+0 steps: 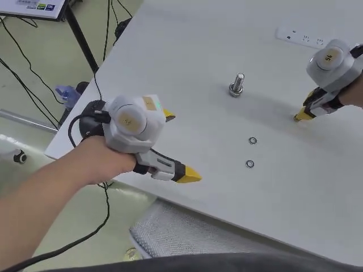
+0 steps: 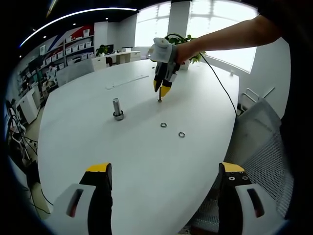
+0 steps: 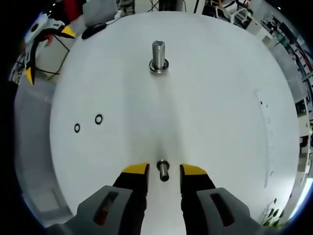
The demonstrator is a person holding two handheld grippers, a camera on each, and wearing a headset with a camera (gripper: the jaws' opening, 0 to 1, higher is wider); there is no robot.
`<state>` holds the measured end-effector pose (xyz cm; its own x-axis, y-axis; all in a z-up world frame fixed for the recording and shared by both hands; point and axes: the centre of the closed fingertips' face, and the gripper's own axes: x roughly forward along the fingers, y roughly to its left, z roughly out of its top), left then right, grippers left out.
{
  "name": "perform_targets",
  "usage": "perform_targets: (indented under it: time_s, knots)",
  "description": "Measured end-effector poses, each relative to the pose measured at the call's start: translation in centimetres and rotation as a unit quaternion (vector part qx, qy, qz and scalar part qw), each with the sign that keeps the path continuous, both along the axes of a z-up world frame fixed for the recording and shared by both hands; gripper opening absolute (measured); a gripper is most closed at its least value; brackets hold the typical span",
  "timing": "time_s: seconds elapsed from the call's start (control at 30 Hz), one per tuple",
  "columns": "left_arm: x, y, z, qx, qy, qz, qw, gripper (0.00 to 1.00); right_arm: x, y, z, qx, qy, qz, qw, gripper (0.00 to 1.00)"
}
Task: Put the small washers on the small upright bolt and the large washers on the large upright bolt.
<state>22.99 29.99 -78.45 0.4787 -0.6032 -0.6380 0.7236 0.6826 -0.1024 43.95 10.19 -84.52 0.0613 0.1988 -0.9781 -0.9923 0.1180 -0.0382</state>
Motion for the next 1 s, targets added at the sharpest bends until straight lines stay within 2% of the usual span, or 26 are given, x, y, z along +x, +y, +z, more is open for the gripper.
perform_targets:
  time_s: [0.13, 0.37, 0.57, 0.77, 1.0]
  knots:
    - [-0.2, 0.0, 0.2, 0.000, -0.001, 0.001, 1.0000, 0.90, -0.4, 0.6, 1.1, 0.005, -0.004, 0.007, 1.0000, 0.28]
    - [-0.3, 0.0, 0.5, 0.000, -0.004, -0.001, 1.0000, 0.89, -1.0, 2.4, 2.3, 0.015, -0.009, 0.028, 0.9995, 0.29]
    - [-0.5, -0.1, 0.5, 0.001, -0.003, -0.004, 1.0000, 0.88, -2.7, 3.9, 3.1, 0.025, -0.009, 0.045, 0.9986, 0.30]
    - [-0.5, -0.2, 0.7, 0.000, -0.005, -0.004, 1.0000, 0.88, -4.6, 5.0, 3.3, 0.029, -0.005, 0.060, 0.9978, 0.30]
    - [-0.6, -0.5, 0.8, -0.001, -0.007, -0.006, 1.0000, 0.88, -5.9, 5.9, 3.2, 0.033, 0.000, 0.072, 0.9968, 0.30]
